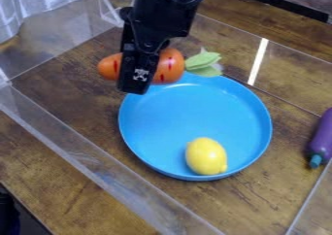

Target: Put the carrot on the blue tray

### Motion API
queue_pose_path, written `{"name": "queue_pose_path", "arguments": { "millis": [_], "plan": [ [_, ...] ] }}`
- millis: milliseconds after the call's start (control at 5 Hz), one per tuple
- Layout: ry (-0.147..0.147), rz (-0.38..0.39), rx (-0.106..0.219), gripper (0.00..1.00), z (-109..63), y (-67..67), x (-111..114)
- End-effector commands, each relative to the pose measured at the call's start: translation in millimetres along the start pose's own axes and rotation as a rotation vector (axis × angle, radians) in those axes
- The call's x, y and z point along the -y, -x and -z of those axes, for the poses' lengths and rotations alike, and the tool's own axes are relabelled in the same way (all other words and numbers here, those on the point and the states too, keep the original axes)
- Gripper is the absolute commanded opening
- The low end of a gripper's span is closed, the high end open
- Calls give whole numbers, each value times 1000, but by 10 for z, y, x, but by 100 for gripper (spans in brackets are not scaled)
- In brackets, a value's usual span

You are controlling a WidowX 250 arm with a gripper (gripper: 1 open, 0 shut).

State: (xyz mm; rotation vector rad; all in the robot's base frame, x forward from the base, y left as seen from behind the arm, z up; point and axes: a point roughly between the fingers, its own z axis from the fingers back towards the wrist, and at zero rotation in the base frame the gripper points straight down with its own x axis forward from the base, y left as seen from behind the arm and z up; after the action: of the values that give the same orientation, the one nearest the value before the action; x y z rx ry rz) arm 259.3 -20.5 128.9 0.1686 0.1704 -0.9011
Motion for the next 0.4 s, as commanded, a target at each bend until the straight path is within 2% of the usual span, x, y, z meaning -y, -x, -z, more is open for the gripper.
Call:
{"name": "queue_pose_path", "arguments": {
  "millis": [0,200],
  "plan": [
    [-41,8,44,0,-148,32,5],
    [-43,13,42,0,-144,70,-3]
  ]
}}
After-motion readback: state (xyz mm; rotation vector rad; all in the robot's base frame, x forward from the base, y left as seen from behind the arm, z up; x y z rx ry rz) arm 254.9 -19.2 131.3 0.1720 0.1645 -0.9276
